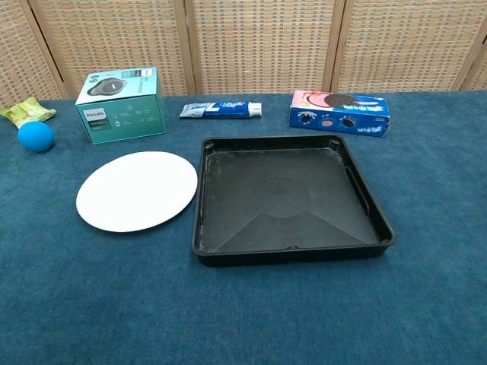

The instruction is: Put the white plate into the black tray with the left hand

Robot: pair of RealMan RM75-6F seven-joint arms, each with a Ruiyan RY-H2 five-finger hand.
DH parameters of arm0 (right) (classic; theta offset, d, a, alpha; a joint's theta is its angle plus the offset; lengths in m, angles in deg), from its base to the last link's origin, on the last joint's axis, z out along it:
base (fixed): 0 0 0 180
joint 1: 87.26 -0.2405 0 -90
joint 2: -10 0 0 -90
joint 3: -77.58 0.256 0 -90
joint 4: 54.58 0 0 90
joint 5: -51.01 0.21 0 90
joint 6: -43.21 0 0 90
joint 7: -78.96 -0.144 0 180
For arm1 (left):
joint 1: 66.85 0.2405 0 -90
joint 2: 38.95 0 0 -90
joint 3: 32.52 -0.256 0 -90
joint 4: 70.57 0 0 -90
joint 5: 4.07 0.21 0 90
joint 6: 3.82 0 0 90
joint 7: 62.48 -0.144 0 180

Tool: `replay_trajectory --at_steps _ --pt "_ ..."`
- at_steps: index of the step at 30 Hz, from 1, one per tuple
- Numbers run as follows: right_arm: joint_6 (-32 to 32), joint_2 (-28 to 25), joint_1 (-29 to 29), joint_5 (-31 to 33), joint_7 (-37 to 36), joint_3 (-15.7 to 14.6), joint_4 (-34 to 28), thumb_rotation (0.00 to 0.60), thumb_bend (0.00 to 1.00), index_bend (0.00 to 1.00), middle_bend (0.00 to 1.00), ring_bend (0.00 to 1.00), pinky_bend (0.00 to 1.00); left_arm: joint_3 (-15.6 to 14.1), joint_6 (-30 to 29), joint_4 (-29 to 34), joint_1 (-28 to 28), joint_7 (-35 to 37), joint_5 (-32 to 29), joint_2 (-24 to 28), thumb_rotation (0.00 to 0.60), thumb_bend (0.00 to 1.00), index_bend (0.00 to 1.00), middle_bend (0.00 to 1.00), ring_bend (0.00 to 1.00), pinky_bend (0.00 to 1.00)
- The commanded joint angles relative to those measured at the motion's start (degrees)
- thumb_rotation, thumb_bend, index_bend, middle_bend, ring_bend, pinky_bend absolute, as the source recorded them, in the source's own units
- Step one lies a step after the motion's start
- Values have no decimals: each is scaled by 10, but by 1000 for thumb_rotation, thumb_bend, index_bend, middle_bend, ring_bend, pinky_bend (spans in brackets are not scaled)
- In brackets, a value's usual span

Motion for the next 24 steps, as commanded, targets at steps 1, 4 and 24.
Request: replay_trajectory --at_steps 1,4,24 --pt "1 1 0 0 -1 0 1 600 226 83 0 0 0 0 2 -2 -1 1 -2 -2 600 122 0 0 0 0" --pt "1 2 -1 0 -1 0 1 600 226 83 0 0 0 1 5 -4 -3 1 -2 -4 600 122 0 0 0 0" --pt "2 7 -2 -1 -10 0 8 600 226 90 0 0 0 39 69 -215 -102 66 25 -149 600 184 395 0 0 0"
